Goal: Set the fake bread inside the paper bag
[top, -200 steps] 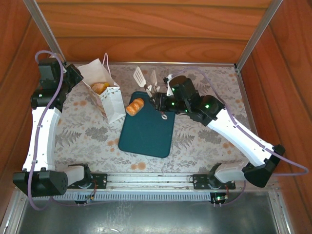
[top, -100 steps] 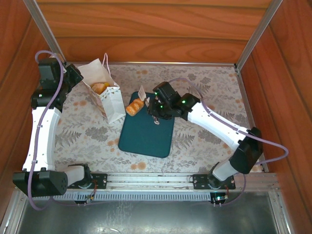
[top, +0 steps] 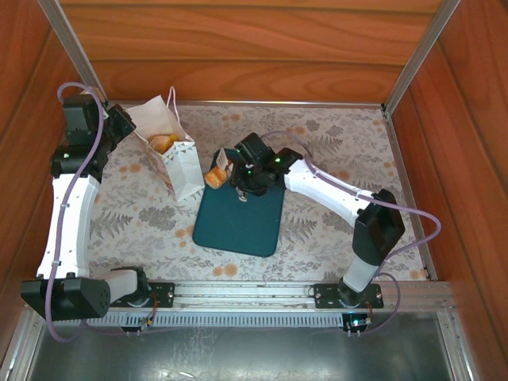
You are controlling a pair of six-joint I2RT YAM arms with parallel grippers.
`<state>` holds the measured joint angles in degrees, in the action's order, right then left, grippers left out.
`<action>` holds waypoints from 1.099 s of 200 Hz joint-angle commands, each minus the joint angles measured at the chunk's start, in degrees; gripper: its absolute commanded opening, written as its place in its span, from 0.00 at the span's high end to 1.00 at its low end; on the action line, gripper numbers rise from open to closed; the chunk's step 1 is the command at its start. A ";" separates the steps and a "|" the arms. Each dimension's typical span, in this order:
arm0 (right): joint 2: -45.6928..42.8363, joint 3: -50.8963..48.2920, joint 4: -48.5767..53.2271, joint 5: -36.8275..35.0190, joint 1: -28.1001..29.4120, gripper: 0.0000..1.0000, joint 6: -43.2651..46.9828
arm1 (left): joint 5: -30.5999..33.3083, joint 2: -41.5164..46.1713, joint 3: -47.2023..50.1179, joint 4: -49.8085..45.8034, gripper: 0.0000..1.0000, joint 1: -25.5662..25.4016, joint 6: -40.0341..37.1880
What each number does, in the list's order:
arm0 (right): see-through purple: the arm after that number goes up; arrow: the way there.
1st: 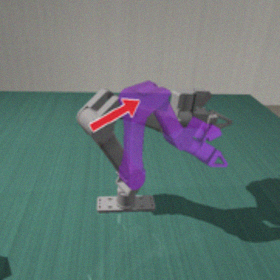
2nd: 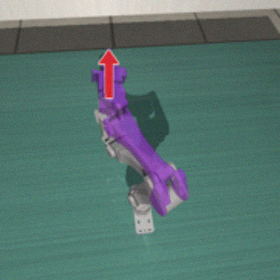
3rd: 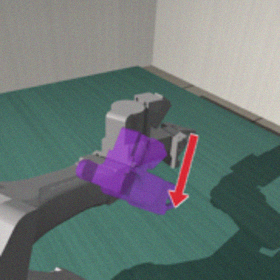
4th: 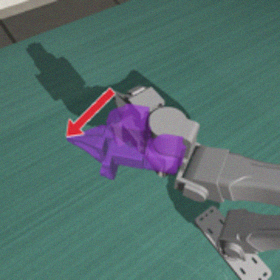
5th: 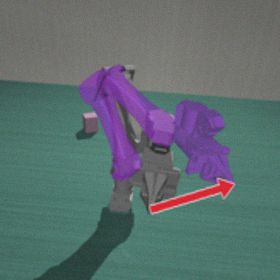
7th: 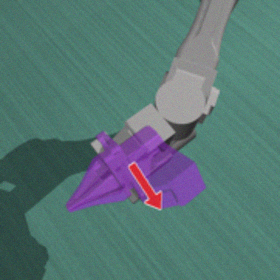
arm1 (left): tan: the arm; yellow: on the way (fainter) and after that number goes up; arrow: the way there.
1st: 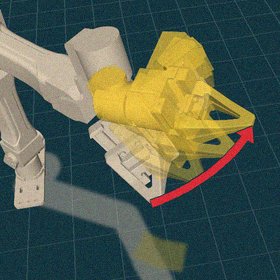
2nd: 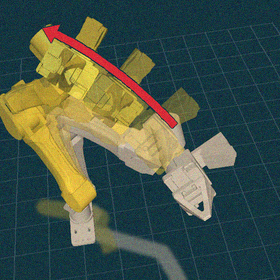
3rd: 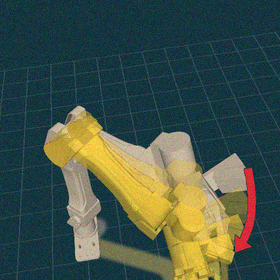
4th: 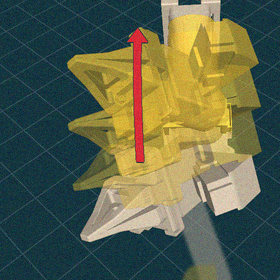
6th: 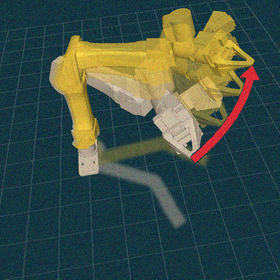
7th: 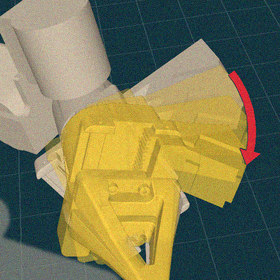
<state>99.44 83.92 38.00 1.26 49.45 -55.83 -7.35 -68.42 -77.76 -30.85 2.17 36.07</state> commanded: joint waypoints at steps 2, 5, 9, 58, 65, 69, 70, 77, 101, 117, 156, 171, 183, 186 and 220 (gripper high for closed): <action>1.55 2.86 -0.86 1.66 0.03 0.45 -0.31 | -0.60 0.93 0.94 1.36 1.00 -0.36 0.57; 1.77 3.04 -0.75 1.72 0.03 0.45 -0.33 | -0.64 0.97 0.94 1.40 1.00 -0.40 0.57; 2.11 3.36 -0.61 1.75 0.11 0.45 -0.25 | -0.62 1.01 0.94 1.41 1.00 -0.36 0.53; 6.12 6.00 0.72 2.30 0.55 0.46 0.55 | -0.72 0.89 1.03 1.65 1.00 -0.34 0.55; 6.63 6.29 0.80 2.40 0.56 0.47 0.68 | -0.82 0.87 1.03 1.65 1.00 -0.38 0.58; 6.98 6.48 0.83 2.43 0.56 0.47 0.77 | -0.82 0.90 1.03 1.67 1.00 -0.34 0.57; 7.08 6.50 0.88 2.43 0.56 0.47 0.79 | -0.82 0.91 1.03 1.67 1.00 -0.38 0.57; 7.73 6.98 1.07 2.53 0.55 0.47 1.10 | -0.82 0.87 1.03 1.67 1.00 -0.30 0.58; 9.82 9.16 2.99 2.78 0.65 0.48 2.55 | -0.82 0.90 0.95 1.66 1.00 -0.29 0.58; 10.47 9.59 3.27 3.01 0.65 0.49 2.83 | -0.82 0.92 0.94 1.66 1.00 -0.33 0.64; 11.13 9.68 3.13 3.14 0.65 0.53 2.92 | -0.90 0.88 1.03 1.70 1.00 -0.30 0.86; 11.15 9.68 3.05 3.34 0.65 0.57 2.92 | -0.82 0.95 1.02 1.75 1.00 -0.31 0.84; 10.88 9.62 2.96 3.46 0.60 0.61 2.87 | -0.82 1.09 1.03 1.72 1.00 -0.36 0.82; 10.82 9.55 2.88 3.42 0.64 0.61 2.86 | -0.82 1.10 1.03 1.67 1.00 -0.33 0.84; 9.36 8.52 2.31 3.14 0.56 0.71 2.57 | -0.73 1.17 0.94 1.67 1.00 -0.37 0.76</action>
<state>109.97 91.92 40.21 4.03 49.54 -53.23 -7.42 -68.42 -77.10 -30.35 2.17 36.34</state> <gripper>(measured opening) 0.353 0.047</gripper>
